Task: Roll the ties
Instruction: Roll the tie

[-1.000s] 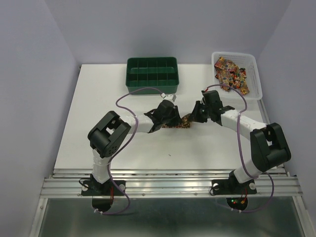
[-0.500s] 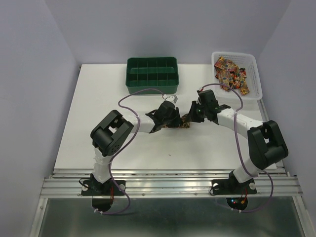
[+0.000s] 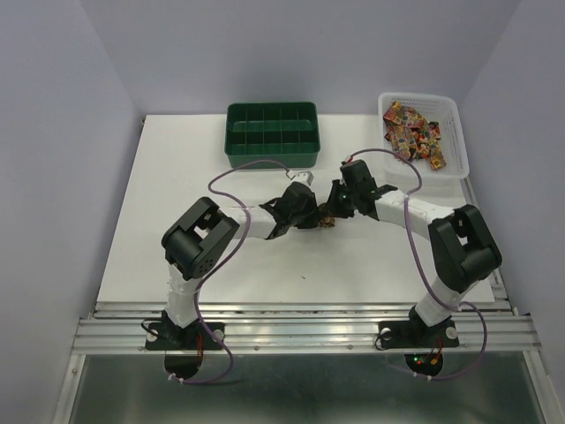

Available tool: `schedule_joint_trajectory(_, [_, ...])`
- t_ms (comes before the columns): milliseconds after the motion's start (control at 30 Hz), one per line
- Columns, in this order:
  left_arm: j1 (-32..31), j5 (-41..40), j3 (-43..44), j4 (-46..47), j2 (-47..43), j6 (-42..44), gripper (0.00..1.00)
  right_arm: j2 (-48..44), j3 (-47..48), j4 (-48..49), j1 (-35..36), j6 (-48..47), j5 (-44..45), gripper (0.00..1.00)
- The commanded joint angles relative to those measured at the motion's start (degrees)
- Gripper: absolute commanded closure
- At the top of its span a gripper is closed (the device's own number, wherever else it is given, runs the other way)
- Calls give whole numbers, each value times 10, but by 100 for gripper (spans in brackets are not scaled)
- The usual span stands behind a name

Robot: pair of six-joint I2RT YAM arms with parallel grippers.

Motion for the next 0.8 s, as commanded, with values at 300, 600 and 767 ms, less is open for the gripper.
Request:
schedule_joint_trajectory(300, [-5, -26, -75, -7, -127, -4, 71, 38, 19, 16, 33, 18, 19, 99])
schedule_joint_trajectory(600, [29, -19, -102, -1, -162, -7, 67, 55, 27, 13, 38, 21, 20, 87])
schedule_joint_trajectory(767, [52, 4, -104, 8, -159, -8, 67, 53, 29, 18, 40, 27, 17, 70])
